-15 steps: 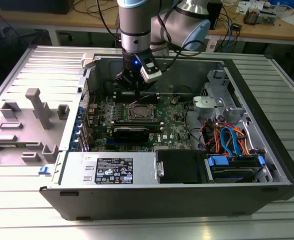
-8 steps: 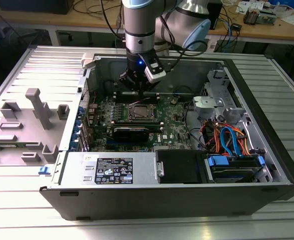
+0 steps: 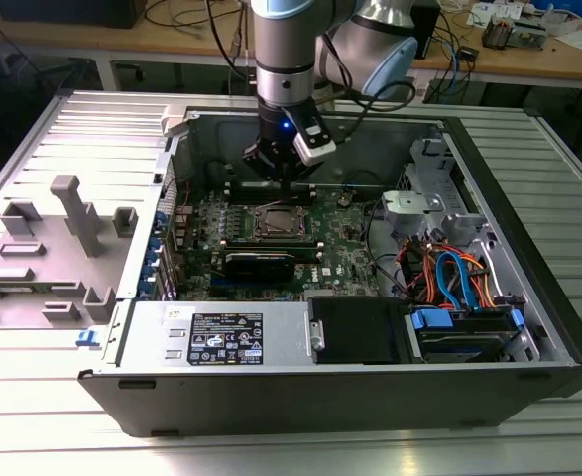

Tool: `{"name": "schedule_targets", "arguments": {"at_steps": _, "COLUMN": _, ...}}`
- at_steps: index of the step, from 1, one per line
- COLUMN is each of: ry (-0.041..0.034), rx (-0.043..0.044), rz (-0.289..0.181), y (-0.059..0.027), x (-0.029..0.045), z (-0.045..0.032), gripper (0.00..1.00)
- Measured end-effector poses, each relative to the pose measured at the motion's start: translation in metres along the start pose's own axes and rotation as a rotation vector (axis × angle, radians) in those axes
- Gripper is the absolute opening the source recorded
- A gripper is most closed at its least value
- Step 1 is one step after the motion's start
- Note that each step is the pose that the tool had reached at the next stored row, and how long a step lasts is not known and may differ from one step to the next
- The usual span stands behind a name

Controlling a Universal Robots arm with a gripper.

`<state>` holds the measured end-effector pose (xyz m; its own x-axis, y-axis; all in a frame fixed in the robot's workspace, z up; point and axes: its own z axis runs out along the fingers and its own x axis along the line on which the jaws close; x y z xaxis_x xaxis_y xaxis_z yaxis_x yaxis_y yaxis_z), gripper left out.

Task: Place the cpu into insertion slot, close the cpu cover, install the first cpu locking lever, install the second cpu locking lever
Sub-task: 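Install the first cpu locking lever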

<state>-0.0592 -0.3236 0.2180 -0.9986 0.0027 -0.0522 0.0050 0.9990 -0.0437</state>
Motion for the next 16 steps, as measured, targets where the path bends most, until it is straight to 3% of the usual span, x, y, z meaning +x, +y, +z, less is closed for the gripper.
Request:
{"name": "schedule_targets", "arguments": {"at_steps": 8, "ry": 0.0002, "rx": 0.0036, "rz": 0.0, "y": 0.001, "x": -0.0028, "z": 0.0053, "gripper": 0.11}}
{"name": "schedule_targets", "arguments": {"at_steps": 16, "ry": 0.0018, "rx": 0.0062, "rz": 0.0, "y": 0.001, "x": -0.0033, "z": 0.0052, "gripper": 0.11}}
